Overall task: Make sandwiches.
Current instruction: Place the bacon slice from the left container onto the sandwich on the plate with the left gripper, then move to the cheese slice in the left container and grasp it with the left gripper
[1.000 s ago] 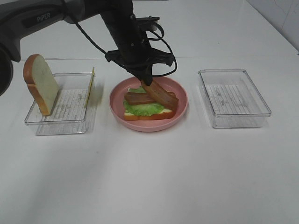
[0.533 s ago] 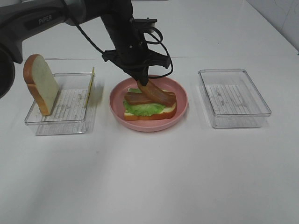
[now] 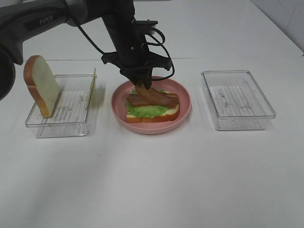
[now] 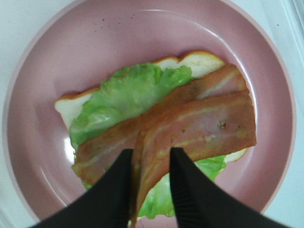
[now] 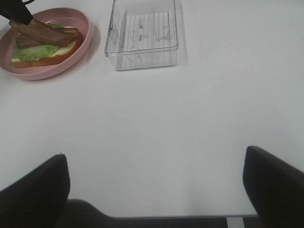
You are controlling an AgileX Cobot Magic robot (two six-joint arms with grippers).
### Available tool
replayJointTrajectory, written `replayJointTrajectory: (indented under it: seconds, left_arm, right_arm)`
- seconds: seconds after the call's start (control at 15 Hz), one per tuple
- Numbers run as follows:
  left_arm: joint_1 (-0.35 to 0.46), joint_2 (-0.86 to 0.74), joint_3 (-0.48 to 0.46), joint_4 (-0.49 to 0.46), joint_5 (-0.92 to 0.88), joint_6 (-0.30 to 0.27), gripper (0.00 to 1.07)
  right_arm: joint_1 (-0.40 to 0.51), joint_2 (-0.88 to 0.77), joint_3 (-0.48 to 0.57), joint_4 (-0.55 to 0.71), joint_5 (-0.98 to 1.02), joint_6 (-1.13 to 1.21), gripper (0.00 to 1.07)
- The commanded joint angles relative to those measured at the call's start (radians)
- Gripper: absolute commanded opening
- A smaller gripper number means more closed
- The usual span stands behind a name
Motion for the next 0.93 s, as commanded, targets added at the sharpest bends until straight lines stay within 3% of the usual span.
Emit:
replayJointTrajectory:
  seconds: [0.07,0.13,0.33,0.53,0.93]
  left_arm:
    - [0.0,-0.006,-0.005,0.011,0.009,-0.024,0.63]
    - [0.0,-0.028,-0.012,0.021,0.073,-0.031,1.02]
    - [0.0,-0.064,-0.058,0.084,0.148,-0.033,1.02]
    - [0.0,-0.117,-0.068,0.09,0.148,-0.028,1.02]
    - [0.124,-0.166,-0.043,0.089,0.148,-0.053,1.02]
  right_arm:
    - [-0.003,-0.03,0.004,-0.001,-0.008,-0.008,0.94]
    - [-0.003,-0.03,0.004,-0.001,-0.008,-0.008,0.94]
    - [-0.003,-0.03,0.004,-0.001,-0.008,-0.007,0.94]
    - [-0.003,-0.03,0.004,-0.001,-0.008,-0.007,0.94]
    - [-0.003,-0.03,0.004,-0.001,-0.008,-0.007,0.94]
